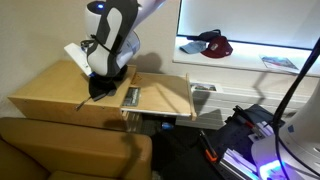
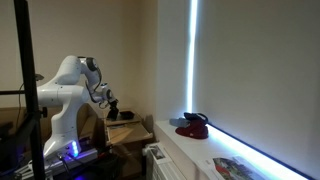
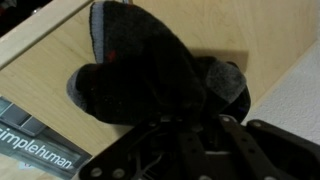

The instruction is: Place the sock next to the black tupperware

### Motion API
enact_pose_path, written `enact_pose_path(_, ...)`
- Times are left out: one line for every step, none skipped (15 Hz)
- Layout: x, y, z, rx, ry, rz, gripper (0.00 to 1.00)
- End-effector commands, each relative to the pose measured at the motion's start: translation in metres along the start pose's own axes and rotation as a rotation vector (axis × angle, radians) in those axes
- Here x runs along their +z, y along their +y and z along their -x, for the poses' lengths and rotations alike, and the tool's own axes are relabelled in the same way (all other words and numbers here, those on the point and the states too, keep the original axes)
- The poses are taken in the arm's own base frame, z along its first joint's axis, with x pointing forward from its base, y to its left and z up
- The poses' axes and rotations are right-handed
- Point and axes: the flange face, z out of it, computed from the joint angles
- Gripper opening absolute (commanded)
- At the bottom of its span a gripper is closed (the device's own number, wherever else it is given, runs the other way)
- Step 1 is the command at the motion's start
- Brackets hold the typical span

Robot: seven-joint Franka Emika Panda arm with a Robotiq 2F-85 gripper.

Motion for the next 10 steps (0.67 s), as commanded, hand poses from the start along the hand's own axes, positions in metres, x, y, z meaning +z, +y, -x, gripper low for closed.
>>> enact_pose_path(-0.018, -0.014, -0.013, -0.01, -0.007, 0.076, 0.54)
enact_pose_path(-0.028, -0.02, -0.018, -0.013, -0.008, 0.109, 0.62)
enact_pose_path(-0.039, -0.026, -0.026, -0.014, 0.009, 0.14, 0.69)
enact_pose_path(-0.053, -0.035, -0.033, -0.02, 0.006, 0.163, 0.76)
enact_pose_path(-0.074, -0.045, -0.039, -0.03, -0.018, 0.186, 0.82)
enact_pose_path(-0.097, -0.055, -0.043, -0.041, -0.05, 0.217, 0.9)
enact_pose_path(-0.123, -0.062, -0.049, -0.063, -0.092, 0.238, 0.95)
enact_pose_path(-0.144, -0.07, -0.054, -0.081, -0.138, 0.247, 0.99)
enact_pose_path(-0.167, -0.077, -0.064, -0.083, -0.154, 0.246, 1.0)
enact_pose_path(-0.191, -0.085, -0.076, -0.079, -0.177, 0.246, 1.0)
